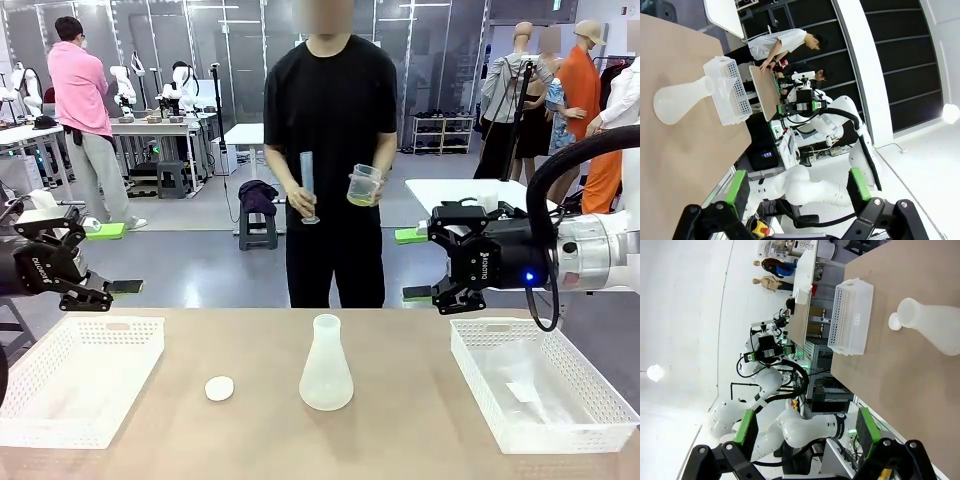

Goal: Prepare the solutions needed for the experiment.
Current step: Pick up the Plastic Funnel and insert it into the Big flask.

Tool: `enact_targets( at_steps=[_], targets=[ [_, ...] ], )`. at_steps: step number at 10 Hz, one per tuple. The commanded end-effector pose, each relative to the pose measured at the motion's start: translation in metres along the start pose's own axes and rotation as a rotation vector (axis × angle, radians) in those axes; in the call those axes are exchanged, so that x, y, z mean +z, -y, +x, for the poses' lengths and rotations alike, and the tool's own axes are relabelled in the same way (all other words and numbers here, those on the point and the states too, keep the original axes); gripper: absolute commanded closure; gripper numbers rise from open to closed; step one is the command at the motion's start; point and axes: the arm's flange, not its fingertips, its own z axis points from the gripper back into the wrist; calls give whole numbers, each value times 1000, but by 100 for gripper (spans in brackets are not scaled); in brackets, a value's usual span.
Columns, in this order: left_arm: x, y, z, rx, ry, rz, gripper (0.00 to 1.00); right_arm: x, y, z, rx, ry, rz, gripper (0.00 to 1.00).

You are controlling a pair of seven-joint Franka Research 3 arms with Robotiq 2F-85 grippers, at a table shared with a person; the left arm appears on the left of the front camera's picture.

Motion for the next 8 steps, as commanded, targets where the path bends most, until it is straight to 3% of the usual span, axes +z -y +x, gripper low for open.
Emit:
enact_targets(
  at_steps=[1, 8],
  targets=[
    [0, 0, -2, 2, -12, -12, 0, -1, -2, 0, -2, -1, 6, 0],
    [0, 0, -2, 2, -12, -12, 0, -1, -2, 0, -2, -1, 6, 0]
  ],
)
